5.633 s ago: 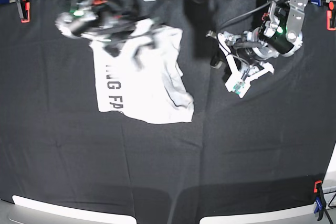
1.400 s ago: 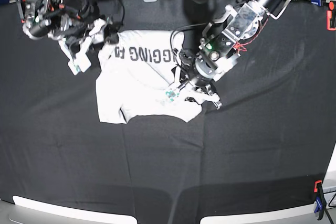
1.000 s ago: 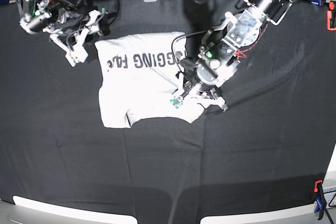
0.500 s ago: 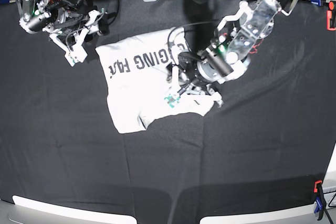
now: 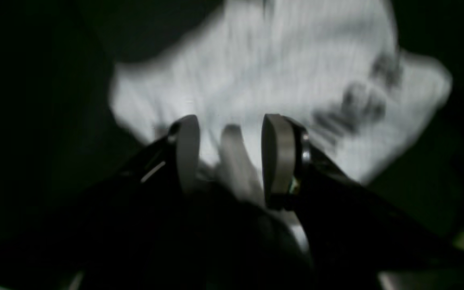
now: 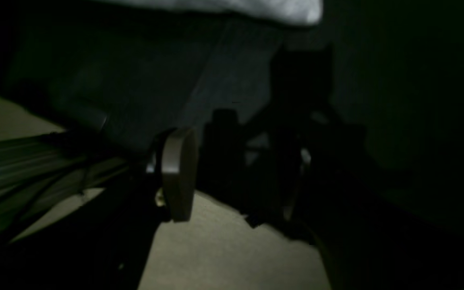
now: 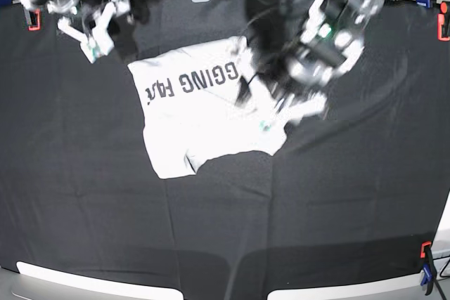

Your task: Layout the t-shirt on the table in an organized manner, then fold the t-shirt properly

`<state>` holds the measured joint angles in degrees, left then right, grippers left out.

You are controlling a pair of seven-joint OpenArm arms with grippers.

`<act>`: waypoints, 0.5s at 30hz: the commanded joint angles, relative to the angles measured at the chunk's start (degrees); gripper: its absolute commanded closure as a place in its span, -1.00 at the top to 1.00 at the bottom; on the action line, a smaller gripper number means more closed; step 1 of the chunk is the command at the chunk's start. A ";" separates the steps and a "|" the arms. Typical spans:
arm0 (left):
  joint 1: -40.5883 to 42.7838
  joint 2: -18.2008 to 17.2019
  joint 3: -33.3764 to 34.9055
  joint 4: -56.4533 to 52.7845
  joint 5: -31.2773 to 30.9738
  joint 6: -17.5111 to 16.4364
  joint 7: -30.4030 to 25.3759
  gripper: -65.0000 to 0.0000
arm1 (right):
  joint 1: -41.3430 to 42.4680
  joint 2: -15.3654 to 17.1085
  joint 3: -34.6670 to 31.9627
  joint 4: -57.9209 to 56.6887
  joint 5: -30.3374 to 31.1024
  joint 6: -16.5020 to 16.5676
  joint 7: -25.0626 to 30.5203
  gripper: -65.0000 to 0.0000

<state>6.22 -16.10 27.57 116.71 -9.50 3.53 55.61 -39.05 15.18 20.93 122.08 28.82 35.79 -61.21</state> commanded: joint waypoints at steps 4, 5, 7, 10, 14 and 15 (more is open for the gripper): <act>6.05 -4.13 -5.51 5.51 -2.78 -0.98 -1.18 -0.27 | -7.52 0.55 0.50 4.66 1.38 1.75 0.76 -0.07; 7.96 -5.38 -6.78 7.04 -2.73 -0.98 -1.09 -0.27 | -9.25 0.57 0.48 5.35 1.38 1.97 0.79 -0.07; 12.26 -7.63 -9.35 10.29 -2.58 -0.98 -0.96 -0.27 | -12.52 0.57 0.50 6.45 1.38 1.97 0.74 -0.07; 19.47 -10.05 -13.18 14.10 -2.58 -0.98 -1.03 -0.27 | -16.85 0.57 0.48 7.39 1.40 1.95 0.33 -0.07; 28.74 -10.88 -18.43 14.53 -2.56 -1.01 -1.70 -0.27 | -22.08 0.57 0.48 7.56 1.42 1.95 0.31 -0.07; 30.93 -10.91 -19.47 14.53 -2.56 -1.03 -1.73 -0.27 | -23.10 0.57 0.48 7.56 1.42 1.97 0.31 -0.07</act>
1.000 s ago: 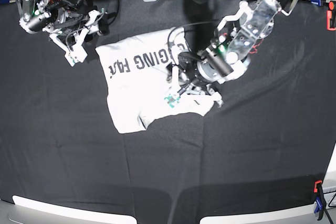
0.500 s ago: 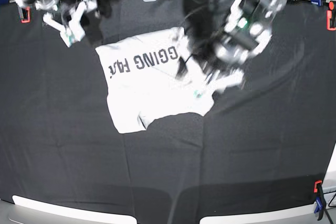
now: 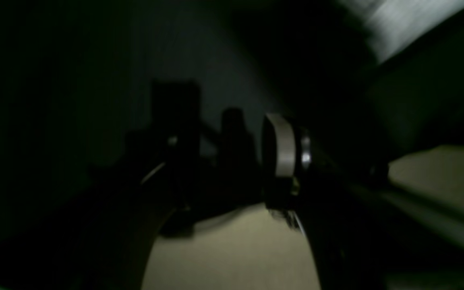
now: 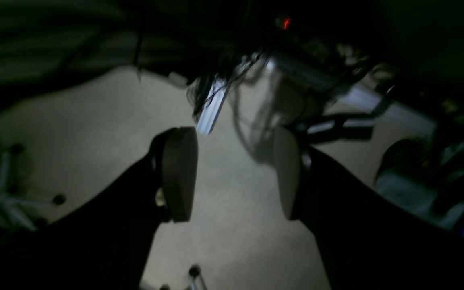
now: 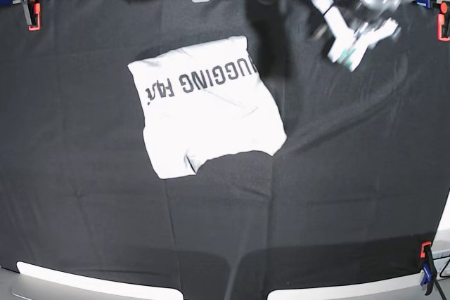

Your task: Layout the t-shirt on the table in an organized manner, then fold the t-shirt properly

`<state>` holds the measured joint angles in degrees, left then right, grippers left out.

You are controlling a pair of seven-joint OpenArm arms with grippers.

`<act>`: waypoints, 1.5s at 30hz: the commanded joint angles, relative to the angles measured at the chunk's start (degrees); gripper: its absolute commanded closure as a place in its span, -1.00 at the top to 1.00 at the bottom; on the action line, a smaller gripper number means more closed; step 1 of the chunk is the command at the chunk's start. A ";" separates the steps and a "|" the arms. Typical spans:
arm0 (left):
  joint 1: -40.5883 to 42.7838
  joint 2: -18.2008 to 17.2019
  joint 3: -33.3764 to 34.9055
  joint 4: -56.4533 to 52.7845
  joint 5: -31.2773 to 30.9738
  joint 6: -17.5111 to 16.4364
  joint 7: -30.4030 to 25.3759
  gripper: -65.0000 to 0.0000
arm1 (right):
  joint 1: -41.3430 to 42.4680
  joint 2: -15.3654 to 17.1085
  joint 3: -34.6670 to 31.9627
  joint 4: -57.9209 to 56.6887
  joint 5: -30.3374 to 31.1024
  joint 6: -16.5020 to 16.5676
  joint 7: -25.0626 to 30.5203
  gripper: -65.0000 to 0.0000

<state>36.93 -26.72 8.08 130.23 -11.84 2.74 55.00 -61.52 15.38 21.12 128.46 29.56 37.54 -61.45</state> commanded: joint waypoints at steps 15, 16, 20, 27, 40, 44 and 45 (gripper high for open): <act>17.27 0.04 -2.80 0.83 8.20 -0.39 -4.76 -0.27 | -6.49 0.35 0.17 1.07 0.85 0.22 0.85 -0.07; 18.53 0.04 -2.80 0.39 8.17 -0.39 -5.18 -0.27 | -6.91 0.37 0.17 0.94 0.85 0.24 0.85 -0.07; 23.43 0.07 -2.78 -6.82 8.20 -1.68 -9.38 -0.27 | -8.37 0.39 -0.70 -1.51 0.50 0.83 1.53 -0.07; 17.55 3.93 -2.78 -39.43 9.27 -18.71 -31.76 -0.27 | -3.93 2.99 -11.69 -19.71 -7.67 1.42 11.58 -0.07; -11.37 14.25 -2.80 -107.45 13.38 -20.24 -70.27 -0.27 | 31.74 5.51 -39.85 -80.30 -14.21 -3.10 57.31 -0.07; -15.37 15.58 -2.80 -112.69 13.38 -16.15 -69.55 -0.27 | 38.58 3.89 -44.59 -92.87 -14.23 -12.94 68.61 -0.07; -15.65 15.67 -2.80 -112.41 13.35 -15.76 -69.40 -0.27 | 39.80 3.28 -45.40 -95.21 -14.21 -14.36 69.77 -0.07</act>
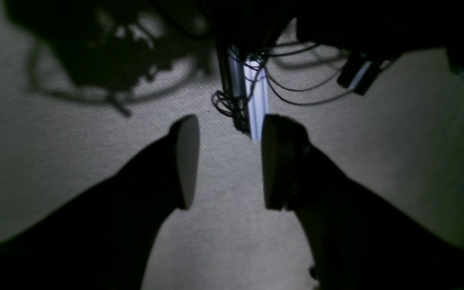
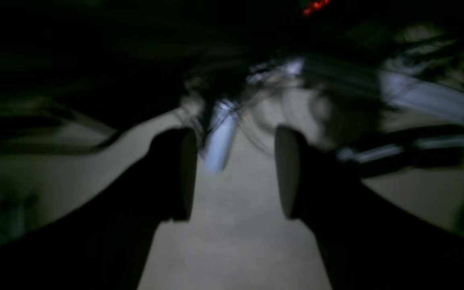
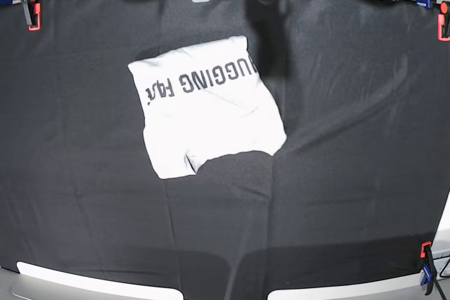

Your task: Layout the t-shirt on the table in an organized manner, then fold the t-shirt properly

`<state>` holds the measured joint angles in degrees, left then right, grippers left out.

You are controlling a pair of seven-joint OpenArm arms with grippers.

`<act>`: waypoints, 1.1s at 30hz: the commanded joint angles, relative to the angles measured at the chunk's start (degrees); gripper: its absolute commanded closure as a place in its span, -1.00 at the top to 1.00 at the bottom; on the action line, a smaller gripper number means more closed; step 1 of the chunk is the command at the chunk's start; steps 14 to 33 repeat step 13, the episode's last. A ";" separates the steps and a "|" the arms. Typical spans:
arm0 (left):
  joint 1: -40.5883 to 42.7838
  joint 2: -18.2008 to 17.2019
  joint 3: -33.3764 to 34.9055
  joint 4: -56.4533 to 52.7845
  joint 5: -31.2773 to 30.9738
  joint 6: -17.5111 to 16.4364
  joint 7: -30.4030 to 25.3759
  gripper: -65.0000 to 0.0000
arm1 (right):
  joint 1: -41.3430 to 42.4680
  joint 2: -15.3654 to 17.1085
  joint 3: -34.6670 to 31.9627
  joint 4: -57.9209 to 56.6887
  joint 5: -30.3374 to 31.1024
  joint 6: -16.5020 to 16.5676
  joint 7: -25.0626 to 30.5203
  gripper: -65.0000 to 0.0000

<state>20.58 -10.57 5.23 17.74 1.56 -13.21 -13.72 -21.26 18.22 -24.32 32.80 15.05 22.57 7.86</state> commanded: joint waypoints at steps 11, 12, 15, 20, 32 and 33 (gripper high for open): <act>0.02 -0.42 0.04 2.29 -0.02 0.17 -0.57 -0.27 | 1.70 -1.55 -0.94 -4.26 0.33 -3.45 1.33 -0.07; -0.11 -0.44 0.04 2.29 -0.02 0.17 -1.05 -0.27 | 1.70 -1.55 -0.94 -4.26 0.33 -3.45 1.33 -0.07; -0.24 -0.46 0.04 2.29 -0.02 0.17 -1.36 -0.27 | 1.68 -1.55 -0.94 -4.26 0.33 -3.45 1.33 -0.07; -0.24 -0.46 0.04 2.29 -0.02 0.17 -1.36 -0.27 | 1.68 -1.55 -0.94 -4.26 0.33 -3.45 1.33 -0.07; -0.24 -0.46 0.04 2.29 -0.02 0.17 -1.36 -0.27 | 1.68 -1.55 -0.94 -4.26 0.33 -3.45 1.33 -0.07; -0.24 -0.46 0.04 2.29 -0.02 0.17 -1.36 -0.27 | 1.68 -1.55 -0.94 -4.26 0.33 -3.45 1.33 -0.07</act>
